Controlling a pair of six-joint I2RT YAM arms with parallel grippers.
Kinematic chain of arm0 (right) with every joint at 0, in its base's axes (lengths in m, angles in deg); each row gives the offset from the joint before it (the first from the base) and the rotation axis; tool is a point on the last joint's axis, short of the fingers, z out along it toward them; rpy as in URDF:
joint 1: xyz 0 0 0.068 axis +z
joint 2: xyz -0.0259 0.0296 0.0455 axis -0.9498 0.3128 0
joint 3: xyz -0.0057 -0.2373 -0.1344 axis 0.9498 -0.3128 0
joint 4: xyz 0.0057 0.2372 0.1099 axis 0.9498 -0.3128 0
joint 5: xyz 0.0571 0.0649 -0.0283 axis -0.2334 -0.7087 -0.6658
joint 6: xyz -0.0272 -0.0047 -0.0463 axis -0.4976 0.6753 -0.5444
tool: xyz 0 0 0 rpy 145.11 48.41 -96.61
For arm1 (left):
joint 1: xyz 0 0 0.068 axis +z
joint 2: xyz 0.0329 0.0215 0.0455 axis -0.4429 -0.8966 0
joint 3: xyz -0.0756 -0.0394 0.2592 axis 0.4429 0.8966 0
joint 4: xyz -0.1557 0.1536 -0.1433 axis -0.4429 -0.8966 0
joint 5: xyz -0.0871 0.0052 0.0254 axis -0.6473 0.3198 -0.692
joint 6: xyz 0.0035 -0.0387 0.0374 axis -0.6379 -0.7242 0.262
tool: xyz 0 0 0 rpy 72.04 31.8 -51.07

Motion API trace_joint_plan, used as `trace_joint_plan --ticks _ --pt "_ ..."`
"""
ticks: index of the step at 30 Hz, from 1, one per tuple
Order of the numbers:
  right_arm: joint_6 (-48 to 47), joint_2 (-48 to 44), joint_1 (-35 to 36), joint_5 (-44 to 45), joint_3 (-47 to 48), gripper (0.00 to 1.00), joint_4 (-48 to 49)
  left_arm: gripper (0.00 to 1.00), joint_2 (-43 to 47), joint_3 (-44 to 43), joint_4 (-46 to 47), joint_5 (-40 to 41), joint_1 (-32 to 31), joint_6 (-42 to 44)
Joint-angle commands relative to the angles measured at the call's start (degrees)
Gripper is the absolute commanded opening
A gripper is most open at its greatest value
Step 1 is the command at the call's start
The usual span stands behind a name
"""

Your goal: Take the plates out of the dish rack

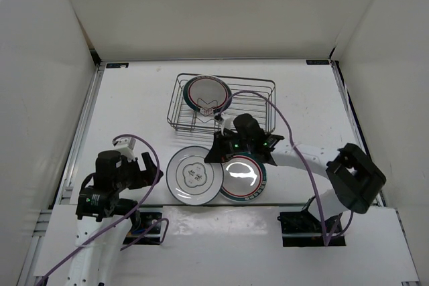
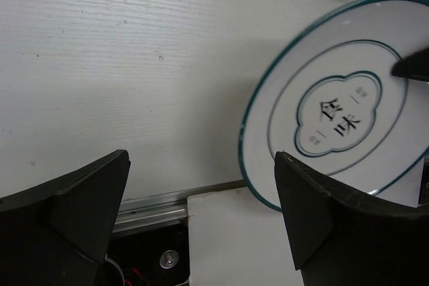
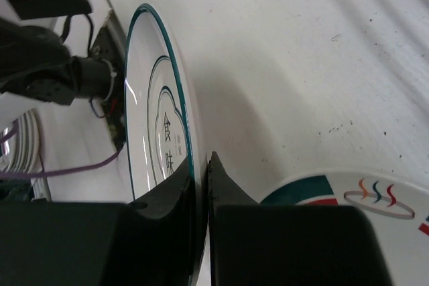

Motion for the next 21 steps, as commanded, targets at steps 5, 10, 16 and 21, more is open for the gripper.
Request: trace_joint_plan --ticks 5,10,16,21 --pt "6.0 7.7 3.5 13.7 7.5 0.00 8.2 1.00 -0.2 -1.5 -0.5 0.5 0.4 -0.4" --pt "12.9 14.1 4.6 17.3 9.4 0.00 13.1 1.00 -0.1 -1.4 -0.3 -0.2 0.3 -0.2" --pt "17.0 20.2 5.3 15.3 11.6 0.11 14.4 1.00 -0.1 -1.1 -0.1 -0.9 0.3 -0.1" --pt "19.1 23.6 5.4 13.8 13.0 0.26 12.7 1.00 -0.1 -1.1 0.1 -1.4 0.3 0.0"
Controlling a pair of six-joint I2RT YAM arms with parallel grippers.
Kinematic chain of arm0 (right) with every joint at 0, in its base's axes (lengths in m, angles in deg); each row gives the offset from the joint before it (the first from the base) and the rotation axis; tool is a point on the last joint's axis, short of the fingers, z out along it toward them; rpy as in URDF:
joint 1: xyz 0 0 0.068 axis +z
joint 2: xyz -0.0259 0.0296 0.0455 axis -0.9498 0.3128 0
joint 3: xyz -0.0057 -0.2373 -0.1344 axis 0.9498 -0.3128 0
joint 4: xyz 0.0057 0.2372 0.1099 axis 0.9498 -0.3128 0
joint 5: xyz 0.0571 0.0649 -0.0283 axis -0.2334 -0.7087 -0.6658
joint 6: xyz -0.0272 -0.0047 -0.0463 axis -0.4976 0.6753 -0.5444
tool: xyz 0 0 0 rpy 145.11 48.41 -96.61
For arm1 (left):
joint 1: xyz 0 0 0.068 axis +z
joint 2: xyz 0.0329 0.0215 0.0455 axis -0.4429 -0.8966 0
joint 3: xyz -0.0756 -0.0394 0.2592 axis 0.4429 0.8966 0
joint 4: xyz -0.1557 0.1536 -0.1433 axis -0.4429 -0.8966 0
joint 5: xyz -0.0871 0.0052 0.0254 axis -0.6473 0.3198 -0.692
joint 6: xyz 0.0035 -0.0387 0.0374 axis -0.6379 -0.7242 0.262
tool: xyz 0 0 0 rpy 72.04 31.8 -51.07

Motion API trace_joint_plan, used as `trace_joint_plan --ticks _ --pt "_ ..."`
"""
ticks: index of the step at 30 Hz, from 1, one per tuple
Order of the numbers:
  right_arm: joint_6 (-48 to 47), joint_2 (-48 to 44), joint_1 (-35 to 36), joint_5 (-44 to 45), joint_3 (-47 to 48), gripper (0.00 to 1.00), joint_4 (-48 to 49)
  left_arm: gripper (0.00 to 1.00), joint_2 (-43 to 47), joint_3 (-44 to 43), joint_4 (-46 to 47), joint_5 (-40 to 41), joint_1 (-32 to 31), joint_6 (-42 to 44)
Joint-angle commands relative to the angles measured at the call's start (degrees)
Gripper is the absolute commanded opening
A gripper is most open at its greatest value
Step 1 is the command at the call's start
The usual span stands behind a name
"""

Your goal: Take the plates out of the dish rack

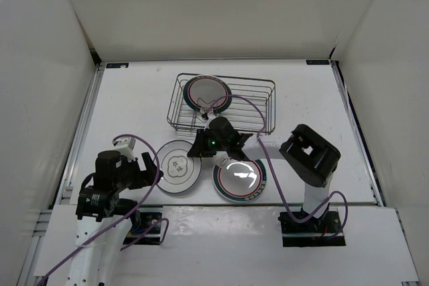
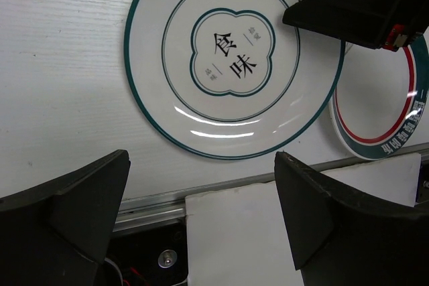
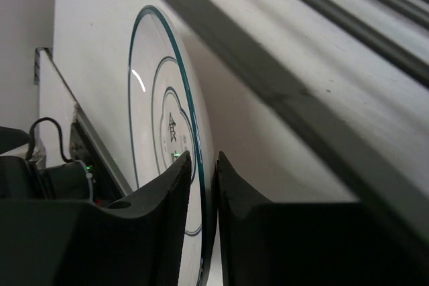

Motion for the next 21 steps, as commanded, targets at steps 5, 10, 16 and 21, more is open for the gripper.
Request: trace_joint_plan --ticks 5,10,16,21 --pt "3.7 2.0 0.1 -2.2 4.5 0.32 -1.2 1.00 0.0 -0.8 0.4 -1.1 0.2 0.2" --pt "2.1 2.2 0.3 -2.6 6.3 0.33 -6.5 1.00 0.1 -0.7 0.3 -1.1 0.3 0.2" --pt "-2.7 2.2 0.0 -0.9 10.5 0.34 -17.8 1.00 0.2 -0.6 0.3 -1.2 0.3 0.3" --pt "-9.3 3.2 0.2 2.5 15.6 0.36 -27.1 1.00 0.1 -0.6 0.5 -1.4 0.2 0.3"
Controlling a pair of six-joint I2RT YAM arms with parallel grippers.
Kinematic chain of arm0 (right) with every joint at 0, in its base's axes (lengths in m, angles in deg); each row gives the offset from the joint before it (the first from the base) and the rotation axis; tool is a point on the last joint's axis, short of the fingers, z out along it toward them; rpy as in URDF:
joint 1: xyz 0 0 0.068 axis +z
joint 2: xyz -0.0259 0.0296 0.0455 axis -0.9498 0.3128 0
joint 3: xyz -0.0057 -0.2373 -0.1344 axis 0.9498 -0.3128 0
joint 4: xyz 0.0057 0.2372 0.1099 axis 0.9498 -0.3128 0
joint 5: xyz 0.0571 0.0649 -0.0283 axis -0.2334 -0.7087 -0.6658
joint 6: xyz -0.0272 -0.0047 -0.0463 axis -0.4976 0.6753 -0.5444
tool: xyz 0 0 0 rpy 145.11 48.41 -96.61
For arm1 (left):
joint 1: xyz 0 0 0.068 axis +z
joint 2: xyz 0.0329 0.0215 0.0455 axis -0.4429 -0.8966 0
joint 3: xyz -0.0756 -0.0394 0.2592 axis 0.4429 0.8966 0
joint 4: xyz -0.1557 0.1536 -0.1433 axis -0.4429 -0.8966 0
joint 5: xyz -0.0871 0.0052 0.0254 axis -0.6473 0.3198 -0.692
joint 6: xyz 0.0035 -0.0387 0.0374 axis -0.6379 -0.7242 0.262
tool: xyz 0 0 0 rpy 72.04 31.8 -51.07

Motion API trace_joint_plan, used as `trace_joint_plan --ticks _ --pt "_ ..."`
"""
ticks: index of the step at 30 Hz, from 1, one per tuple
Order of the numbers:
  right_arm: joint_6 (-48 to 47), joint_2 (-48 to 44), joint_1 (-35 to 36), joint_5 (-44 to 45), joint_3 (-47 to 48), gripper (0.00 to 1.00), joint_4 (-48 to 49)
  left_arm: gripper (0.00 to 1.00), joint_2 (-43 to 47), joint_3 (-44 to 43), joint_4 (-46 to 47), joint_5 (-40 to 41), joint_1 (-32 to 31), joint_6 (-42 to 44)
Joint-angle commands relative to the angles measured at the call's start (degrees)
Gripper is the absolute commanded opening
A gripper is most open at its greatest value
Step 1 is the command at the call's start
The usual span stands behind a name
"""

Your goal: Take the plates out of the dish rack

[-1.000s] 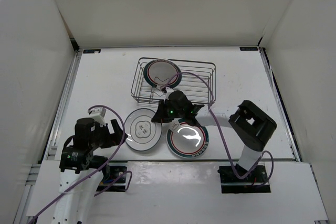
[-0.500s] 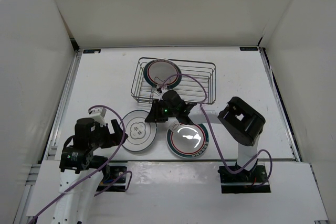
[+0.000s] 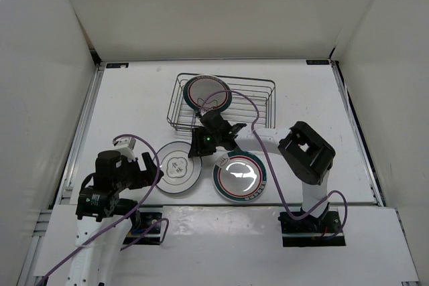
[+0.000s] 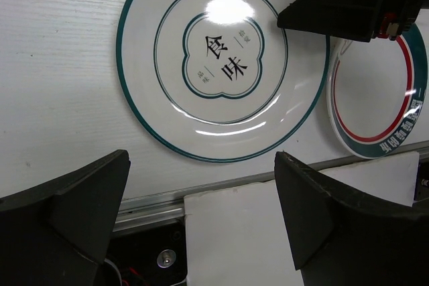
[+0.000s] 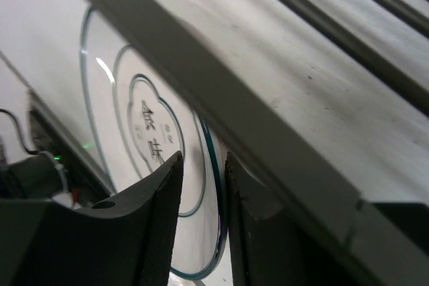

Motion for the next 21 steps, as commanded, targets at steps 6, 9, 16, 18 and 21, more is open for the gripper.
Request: trace_joint_plan --ticks 6,9,16,18,21 --pt "-10.6 1.4 0.1 8.0 8.7 0.36 -16.0 1.00 0.1 -0.6 0.4 -1.2 0.2 0.3" --pt "-12.5 0.9 0.1 10.3 9.7 0.36 -18.3 1.00 -0.2 -0.6 0.4 -1.1 0.2 0.3" --pt "-21.7 -2.6 -0.1 6.3 17.1 0.39 -24.6 1.00 -0.2 -0.6 0.6 -1.1 0.3 0.3" --pt "-28.0 -3.2 -0.4 6.3 21.0 0.39 -28.7 1.00 -0.2 -0.6 0.6 -1.2 0.2 0.3" --pt "-32.5 -6.6 -0.4 10.9 27.3 0.39 -36.0 1.00 -0.1 -0.5 0.5 -1.1 0.3 0.4"
